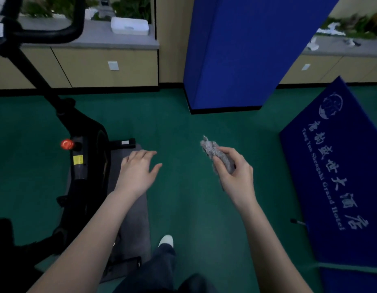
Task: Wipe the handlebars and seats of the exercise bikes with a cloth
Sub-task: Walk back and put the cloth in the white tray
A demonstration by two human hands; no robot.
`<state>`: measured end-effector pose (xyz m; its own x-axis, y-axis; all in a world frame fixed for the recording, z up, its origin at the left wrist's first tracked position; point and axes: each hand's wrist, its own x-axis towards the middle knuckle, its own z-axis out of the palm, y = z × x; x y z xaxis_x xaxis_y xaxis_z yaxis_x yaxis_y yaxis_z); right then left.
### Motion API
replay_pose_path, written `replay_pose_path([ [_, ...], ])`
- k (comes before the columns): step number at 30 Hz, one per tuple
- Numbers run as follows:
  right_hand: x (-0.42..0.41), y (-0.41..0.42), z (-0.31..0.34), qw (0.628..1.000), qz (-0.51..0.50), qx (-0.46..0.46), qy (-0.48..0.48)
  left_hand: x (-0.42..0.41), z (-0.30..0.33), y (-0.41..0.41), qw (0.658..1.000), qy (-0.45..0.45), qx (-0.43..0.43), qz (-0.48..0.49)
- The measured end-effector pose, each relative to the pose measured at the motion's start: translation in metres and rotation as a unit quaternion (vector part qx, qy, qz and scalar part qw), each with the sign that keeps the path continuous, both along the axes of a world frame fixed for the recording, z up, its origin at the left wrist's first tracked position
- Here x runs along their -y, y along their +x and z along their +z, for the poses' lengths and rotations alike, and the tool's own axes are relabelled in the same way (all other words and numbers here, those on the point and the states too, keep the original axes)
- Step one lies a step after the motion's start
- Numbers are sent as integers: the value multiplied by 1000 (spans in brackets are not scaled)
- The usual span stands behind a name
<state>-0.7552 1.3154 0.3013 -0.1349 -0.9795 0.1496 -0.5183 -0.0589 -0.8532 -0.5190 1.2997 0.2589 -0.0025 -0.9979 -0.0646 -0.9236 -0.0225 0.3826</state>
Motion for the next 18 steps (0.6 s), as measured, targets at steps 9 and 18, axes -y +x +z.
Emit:
replay_pose_path([
  [9, 145, -19, 1, 1000, 9, 17, 23, 132, 18, -6, 1000, -1, 7, 12],
  [18, 322, -58, -5, 996, 54, 54, 44, 279, 14, -48, 998, 6, 23, 57],
])
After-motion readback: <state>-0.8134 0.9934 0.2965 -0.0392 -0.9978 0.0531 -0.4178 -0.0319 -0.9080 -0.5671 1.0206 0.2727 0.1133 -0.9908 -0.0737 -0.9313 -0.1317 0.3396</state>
